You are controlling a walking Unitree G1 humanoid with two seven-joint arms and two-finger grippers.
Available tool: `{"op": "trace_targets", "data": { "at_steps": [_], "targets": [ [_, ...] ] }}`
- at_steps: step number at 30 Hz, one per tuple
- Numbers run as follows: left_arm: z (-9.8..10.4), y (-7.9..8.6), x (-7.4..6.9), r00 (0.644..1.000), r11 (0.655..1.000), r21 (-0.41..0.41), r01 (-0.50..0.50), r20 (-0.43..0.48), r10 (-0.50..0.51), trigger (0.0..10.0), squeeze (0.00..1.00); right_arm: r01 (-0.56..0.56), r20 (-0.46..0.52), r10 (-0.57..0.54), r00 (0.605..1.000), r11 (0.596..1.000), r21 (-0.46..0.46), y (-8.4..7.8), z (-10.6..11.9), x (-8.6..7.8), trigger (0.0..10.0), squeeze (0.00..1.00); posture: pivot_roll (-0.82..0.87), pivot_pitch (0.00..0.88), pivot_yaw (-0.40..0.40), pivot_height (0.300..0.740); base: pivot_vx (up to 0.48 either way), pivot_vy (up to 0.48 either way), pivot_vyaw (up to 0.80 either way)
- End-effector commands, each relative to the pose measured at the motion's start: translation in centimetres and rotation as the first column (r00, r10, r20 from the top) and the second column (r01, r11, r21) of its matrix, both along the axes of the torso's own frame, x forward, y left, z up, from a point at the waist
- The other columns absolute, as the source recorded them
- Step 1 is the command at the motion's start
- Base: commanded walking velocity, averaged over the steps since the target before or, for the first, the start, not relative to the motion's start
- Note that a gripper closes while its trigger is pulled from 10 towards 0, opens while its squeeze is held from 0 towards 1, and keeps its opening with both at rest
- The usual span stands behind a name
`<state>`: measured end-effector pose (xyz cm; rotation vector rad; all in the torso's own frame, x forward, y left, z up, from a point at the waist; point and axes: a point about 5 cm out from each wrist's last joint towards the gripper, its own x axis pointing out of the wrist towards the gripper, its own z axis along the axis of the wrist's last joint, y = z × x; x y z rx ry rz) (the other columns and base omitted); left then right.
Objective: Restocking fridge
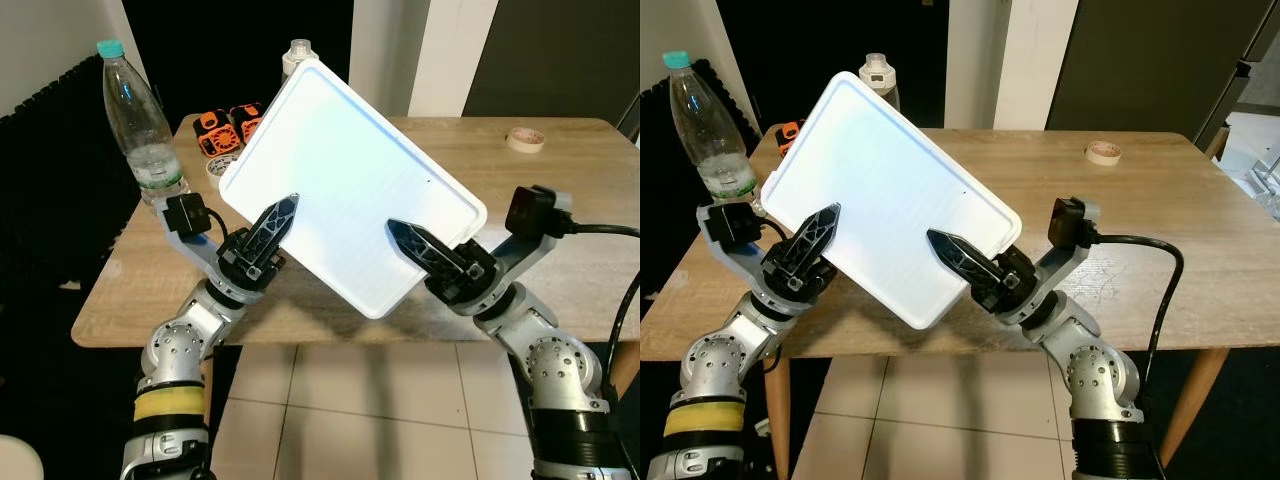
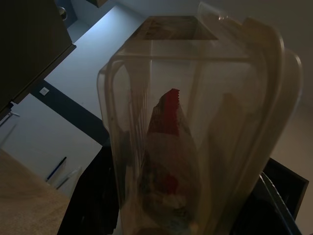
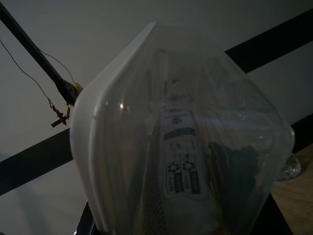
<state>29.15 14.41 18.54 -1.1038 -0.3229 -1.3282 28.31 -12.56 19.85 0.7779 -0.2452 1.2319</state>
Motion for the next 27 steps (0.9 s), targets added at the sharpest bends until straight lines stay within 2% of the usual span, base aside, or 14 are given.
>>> {"op": "trace_targets", "data": {
  "at_steps": [1, 2, 3, 5, 6, 9, 10, 14, 20, 21, 23, 26, 27],
  "targets": [
    [0.5, -0.9, -0.4, 0.998, 0.998, -0.029, 0.054, 0.039, -0.053, 4.2, 0.0, 0.028, -0.019, -0.028, 0.999, 1.0, -0.002, -0.6, -0.3, 0.1, 0.0, 0.0, 0.02, 0.0, -0.015, 0.74, 0.0, 0.0, 0.0],
    [0.5, -0.9, -0.4, 0.998, 0.998, -0.029, 0.054, 0.039, -0.053, 4.2, 0.0, 0.028, -0.019, -0.028, 0.999, 1.0, -0.002, -0.6, -0.3, 0.1, 0.0, 0.0, 0.02, 0.0, -0.015, 0.74, 0.0, 0.0, 0.0],
    [0.5, -1.0, -0.4, 0.998, 0.999, -0.015, 0.042, 0.047, -0.041, 6.0, 0.0, 0.031, -0.018, -0.031, 0.999, 1.0, 0.001, -0.7, -0.3, 0.1, 0.0, 0.0, 0.02, 0.0, -0.015, 0.74, 0.0, 0.0, 0.0],
    [0.4, -1.1, -0.4, 0.998, 0.999, -0.007, 0.034, 0.053, -0.033, 6.0, 0.0, 0.031, -0.018, -0.031, 0.999, 1.0, 0.002, -0.7, -0.3, 0.1, 0.0, 0.0, 0.02, 0.0, -0.015, 0.74, 0.0, 0.0, 0.0],
    [0.3, -1.2, -0.3, 0.999, 1.0, 0.007, 0.015, 0.051, -0.015, 10.0, 0.0, 0.033, -0.017, -0.033, 0.999, 0.999, 0.001, -0.8, -0.3, 0.1, 0.0, 0.0, 0.02, 0.0, -0.015, 0.74, 0.0, 0.0, 0.0],
    [0.2, -1.2, -0.2, 0.999, 1.0, 0.014, -0.001, 0.046, 0.001, 10.0, 0.0, 0.034, -0.017, -0.034, 0.999, 0.999, 0.001, -0.8, -0.3, 0.1, 0.0, 0.0, 0.02, 0.0, -0.015, 0.74, 0.0, 0.0, 0.0],
    [0.2, -1.2, -0.1, 0.999, 1.0, 0.008, -0.015, 0.035, 0.015, 10.0, 1.0, 0.034, -0.016, -0.034, 0.999, 0.999, 0.001, -0.8, -0.3, 0.2, 0.0, 0.0, 0.02, 0.0, -0.013, 0.74, 0.0, 0.0, 0.0],
    [0.1, -0.9, -0.1, 0.999, 0.999, -0.003, -0.034, 0.028, 0.035, 10.0, 1.0, 0.037, -0.014, -0.037, 0.999, 0.999, 0.002, -0.9, -0.2, 0.2, 0.0, 0.0, 0.02, 0.0, -0.013, 0.74, 0.0, 0.0, 0.0],
    [-0.9, -0.1, 0.3, 0.996, 0.995, 0.039, -0.09, -0.009, 0.091, 10.0, 1.0, 0.074, -0.016, -0.074, 0.997, 0.997, 0.0, -1.7, -0.2, 0.4, 0.0, 0.0, 0.02, 0.0, -0.013, 0.74, 0.0, 0.0, 0.0],
    [-1.5, 1.4, 0.8, 0.984, 0.98, 0.096, -0.173, -0.034, 0.177, 10.0, 1.0, 0.141, -0.012, -0.141, 0.99, 0.99, -0.01, -3.2, -0.2, 0.6, 0.0, 0.0, 0.02, 0.0, -0.013, 0.74, 0.0, 0.0, 0.0],
    [-1.8, 2.6, 1.1, 0.968, 0.963, 0.128, -0.239, -0.046, 0.246, 10.0, 1.0, 0.192, -0.006, -0.193, 0.981, 0.981, -0.016, -4.4, 0.0, 0.7, 0.0, 0.0, 0.02, 0.0, -0.013, 0.74, 0.0, 0.0, 0.0],
    [-1.9, 3.4, 1.4, 0.954, 0.947, 0.148, -0.284, -0.053, 0.294, 10.0, 1.0, 0.218, -0.003, -0.218, 0.976, 0.976, -0.012, -5.1, 0.1, 0.7, 0.0, 0.0, 0.02, 0.0, -0.013, 0.74, 0.0, 0.0, 0.0],
    [-2.0, 4.4, 1.8, 0.934, 0.926, 0.169, -0.337, -0.066, 0.352, 10.0, 1.0, 0.257, 0.005, -0.257, 0.966, 0.966, -0.003, -6.0, 0.5, 0.8, 0.0, 0.0, 0.02, 0.0, -0.013, 0.74, 0.0, 0.0, 0.0]
  ]
}}
